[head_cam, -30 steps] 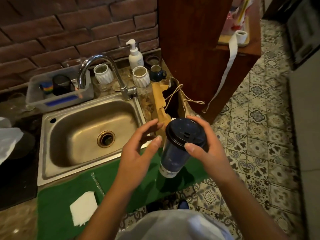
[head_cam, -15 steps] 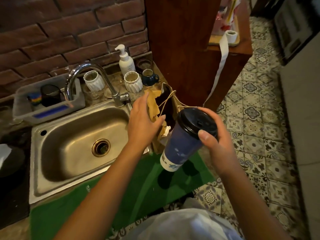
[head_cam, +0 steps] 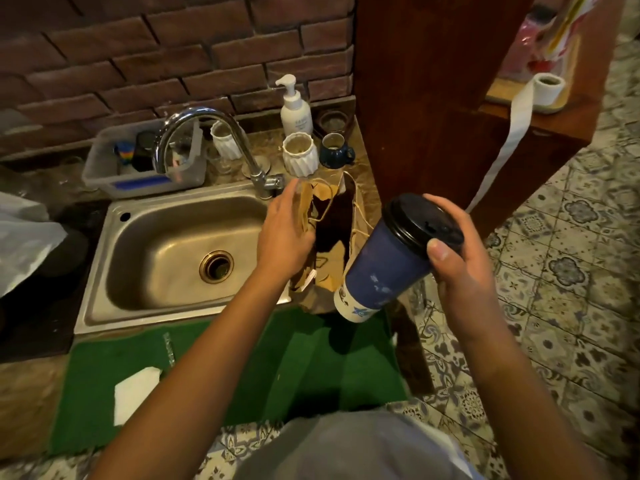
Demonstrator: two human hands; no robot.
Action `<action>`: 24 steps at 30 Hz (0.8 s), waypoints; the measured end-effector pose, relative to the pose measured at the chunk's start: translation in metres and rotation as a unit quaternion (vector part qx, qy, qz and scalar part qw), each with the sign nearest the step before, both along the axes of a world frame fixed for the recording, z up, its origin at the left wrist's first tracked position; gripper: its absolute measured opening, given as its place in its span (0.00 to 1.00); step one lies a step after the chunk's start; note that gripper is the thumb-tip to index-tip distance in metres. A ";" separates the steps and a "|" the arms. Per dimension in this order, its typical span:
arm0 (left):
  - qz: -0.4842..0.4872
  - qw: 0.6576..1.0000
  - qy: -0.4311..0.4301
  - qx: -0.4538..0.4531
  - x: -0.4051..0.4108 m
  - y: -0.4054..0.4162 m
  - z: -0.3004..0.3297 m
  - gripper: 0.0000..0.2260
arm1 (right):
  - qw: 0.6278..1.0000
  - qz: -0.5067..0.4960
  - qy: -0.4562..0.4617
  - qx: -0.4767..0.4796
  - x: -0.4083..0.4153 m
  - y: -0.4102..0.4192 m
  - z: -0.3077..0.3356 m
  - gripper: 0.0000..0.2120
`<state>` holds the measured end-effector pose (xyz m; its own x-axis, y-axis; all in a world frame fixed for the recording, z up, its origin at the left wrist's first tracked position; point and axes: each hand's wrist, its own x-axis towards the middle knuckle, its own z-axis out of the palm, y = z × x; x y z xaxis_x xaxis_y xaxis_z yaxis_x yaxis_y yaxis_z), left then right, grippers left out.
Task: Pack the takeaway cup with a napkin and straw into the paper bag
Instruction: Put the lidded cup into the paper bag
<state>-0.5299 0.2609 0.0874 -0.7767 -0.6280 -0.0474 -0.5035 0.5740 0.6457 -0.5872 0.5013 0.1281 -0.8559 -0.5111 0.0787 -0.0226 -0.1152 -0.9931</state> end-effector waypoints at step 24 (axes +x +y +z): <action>0.109 0.967 0.073 0.217 0.052 0.044 -0.016 0.33 | 0.994 0.084 0.066 0.039 -0.004 -0.022 0.005 0.39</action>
